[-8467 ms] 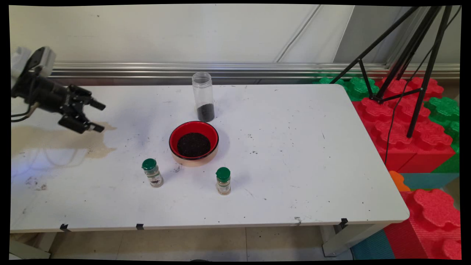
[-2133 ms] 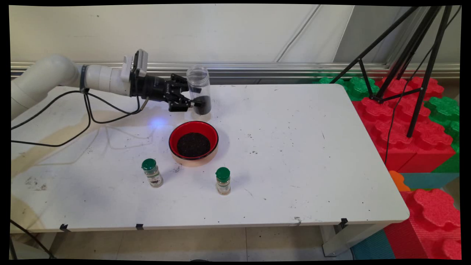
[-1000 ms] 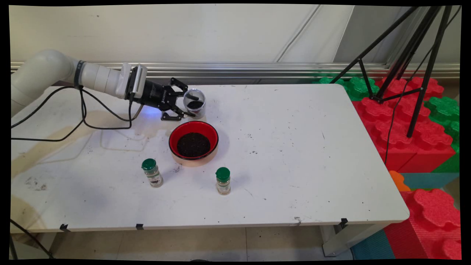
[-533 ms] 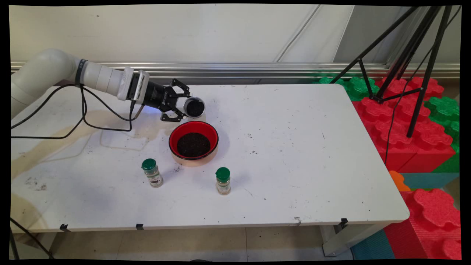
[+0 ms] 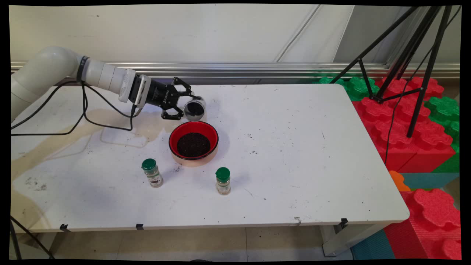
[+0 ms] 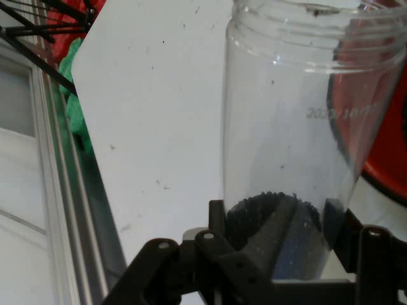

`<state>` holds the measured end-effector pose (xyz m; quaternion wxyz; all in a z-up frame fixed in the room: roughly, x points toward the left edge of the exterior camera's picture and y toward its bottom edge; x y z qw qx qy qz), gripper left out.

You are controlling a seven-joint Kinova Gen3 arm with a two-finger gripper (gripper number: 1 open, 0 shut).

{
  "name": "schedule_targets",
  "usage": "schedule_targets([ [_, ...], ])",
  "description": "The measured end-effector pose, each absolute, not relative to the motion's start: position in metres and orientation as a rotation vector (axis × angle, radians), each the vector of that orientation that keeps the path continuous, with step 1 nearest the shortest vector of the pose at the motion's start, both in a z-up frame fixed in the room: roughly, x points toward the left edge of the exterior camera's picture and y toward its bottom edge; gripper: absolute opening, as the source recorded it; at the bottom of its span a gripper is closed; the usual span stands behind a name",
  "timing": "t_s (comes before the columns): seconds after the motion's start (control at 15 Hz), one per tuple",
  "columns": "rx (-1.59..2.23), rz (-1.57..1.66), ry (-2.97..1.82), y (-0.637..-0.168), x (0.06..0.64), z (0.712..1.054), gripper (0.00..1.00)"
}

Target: Pour the black seasoning powder in the red bowl

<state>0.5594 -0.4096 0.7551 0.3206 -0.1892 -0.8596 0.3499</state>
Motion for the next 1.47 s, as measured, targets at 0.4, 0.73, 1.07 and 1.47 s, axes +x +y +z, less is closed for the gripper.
schedule_targets([
  [0.4,-0.694,1.032,-2.259,-0.416,0.557,0.765,0.0],
  [0.73,-0.879,1.114,-2.242,-0.416,0.558,0.773,0.0],
  [1.07,-1.043,1.18,-2.216,-0.412,0.563,0.779,0.0],
  [1.47,-1.276,1.292,-2.155,-0.41,0.56,0.787,0.0],
])
